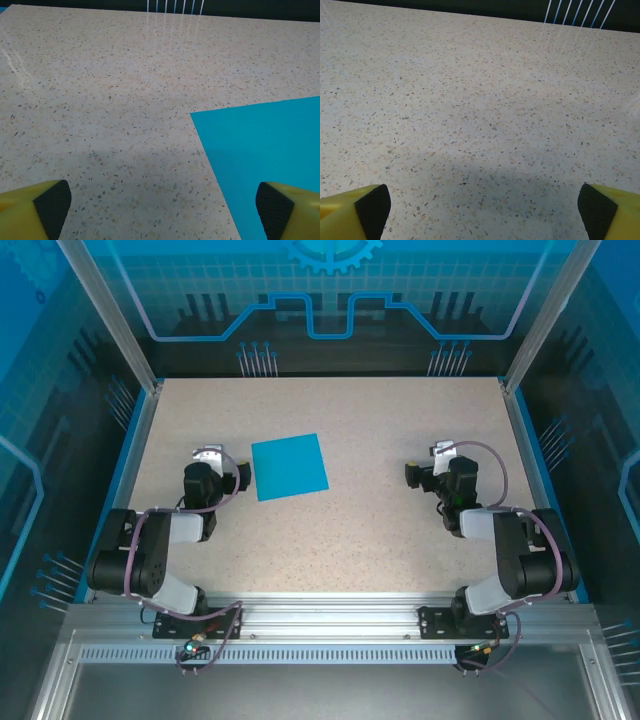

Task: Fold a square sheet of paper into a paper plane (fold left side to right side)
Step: Move the square sheet of paper to the center of the table.

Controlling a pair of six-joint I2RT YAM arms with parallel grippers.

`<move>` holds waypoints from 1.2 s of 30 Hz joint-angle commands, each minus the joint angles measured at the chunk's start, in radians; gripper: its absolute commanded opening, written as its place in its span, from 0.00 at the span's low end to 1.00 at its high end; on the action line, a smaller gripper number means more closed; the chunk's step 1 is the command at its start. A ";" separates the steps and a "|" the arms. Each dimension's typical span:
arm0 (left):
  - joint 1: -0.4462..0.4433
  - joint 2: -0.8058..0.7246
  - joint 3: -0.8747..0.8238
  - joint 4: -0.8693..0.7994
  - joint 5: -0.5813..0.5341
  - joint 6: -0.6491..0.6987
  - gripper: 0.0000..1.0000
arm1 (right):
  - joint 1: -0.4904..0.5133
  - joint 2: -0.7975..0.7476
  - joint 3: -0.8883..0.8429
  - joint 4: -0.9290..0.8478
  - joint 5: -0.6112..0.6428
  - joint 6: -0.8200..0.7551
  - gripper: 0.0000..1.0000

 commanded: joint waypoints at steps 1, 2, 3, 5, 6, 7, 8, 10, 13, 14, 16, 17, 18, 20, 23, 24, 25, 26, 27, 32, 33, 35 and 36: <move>0.003 0.006 0.017 -0.008 0.019 -0.006 0.99 | 0.002 0.005 -0.007 0.037 -0.005 -0.006 1.00; 0.003 0.003 0.017 -0.008 0.019 -0.006 0.99 | 0.002 0.006 -0.007 0.037 -0.004 -0.006 1.00; 0.003 0.005 0.017 -0.007 0.020 -0.006 0.99 | 0.001 0.005 -0.007 0.037 -0.004 -0.005 1.00; 0.003 0.006 0.017 -0.008 0.021 -0.006 0.99 | 0.000 0.005 -0.007 0.037 -0.004 -0.006 1.00; 0.004 0.005 0.017 -0.008 0.020 -0.006 0.99 | 0.002 0.005 -0.007 0.037 -0.005 -0.005 1.00; 0.002 0.005 0.017 -0.007 0.021 -0.006 0.99 | 0.001 0.005 -0.007 0.037 -0.004 -0.005 1.00; 0.004 0.004 0.017 -0.007 0.021 -0.006 0.99 | 0.001 0.004 -0.007 0.037 -0.005 -0.005 1.00; 0.004 0.004 0.017 -0.009 0.021 -0.007 0.99 | 0.001 0.005 -0.007 0.037 -0.004 -0.006 1.00; 0.003 0.004 0.019 -0.009 0.022 -0.007 0.99 | 0.002 0.005 -0.007 0.037 -0.004 -0.005 1.00; 0.003 0.005 0.019 -0.009 0.022 -0.008 0.99 | 0.002 0.004 -0.006 0.037 -0.004 -0.006 1.00; 0.004 0.006 0.019 -0.010 0.023 -0.008 0.99 | 0.001 0.005 -0.007 0.037 -0.004 -0.005 1.00; 0.003 0.005 0.018 -0.010 0.023 -0.007 0.99 | 0.002 0.005 -0.007 0.037 -0.004 -0.006 1.00; 0.003 0.005 0.019 -0.010 0.023 -0.007 0.99 | 0.001 0.005 -0.007 0.035 -0.004 -0.006 1.00; 0.003 0.005 0.017 -0.008 0.023 -0.007 0.99 | 0.002 0.005 -0.008 0.037 -0.004 -0.006 1.00; 0.004 -0.022 0.035 -0.057 -0.024 -0.025 0.99 | 0.001 0.005 -0.006 0.035 -0.007 -0.004 1.00; 0.003 -0.043 0.047 -0.103 -0.054 -0.038 0.99 | 0.000 0.004 -0.007 0.036 -0.010 -0.003 1.00; 0.003 -0.079 0.060 -0.154 -0.079 -0.047 0.99 | -0.005 -0.002 -0.007 0.031 -0.026 -0.005 1.00; 0.003 -0.117 0.070 -0.201 -0.099 -0.054 0.99 | -0.010 -0.018 0.004 -0.002 -0.037 -0.003 1.00; 0.003 -0.152 0.079 -0.248 -0.114 -0.061 0.99 | -0.013 -0.042 0.020 -0.048 -0.037 0.000 1.00; -0.002 -0.315 0.186 -0.565 -0.091 -0.171 0.99 | -0.018 -0.205 0.089 -0.281 -0.012 0.031 1.00; -0.005 -0.329 0.212 -0.622 -0.076 -0.206 0.99 | -0.016 -0.233 0.096 -0.313 -0.018 0.038 1.00; -0.011 -0.336 0.295 -0.778 -0.028 -0.295 0.99 | -0.007 -0.305 0.115 -0.392 -0.021 0.060 1.00; -0.013 -0.329 0.334 -0.848 0.001 -0.321 0.99 | -0.002 -0.336 0.124 -0.433 -0.021 0.078 1.00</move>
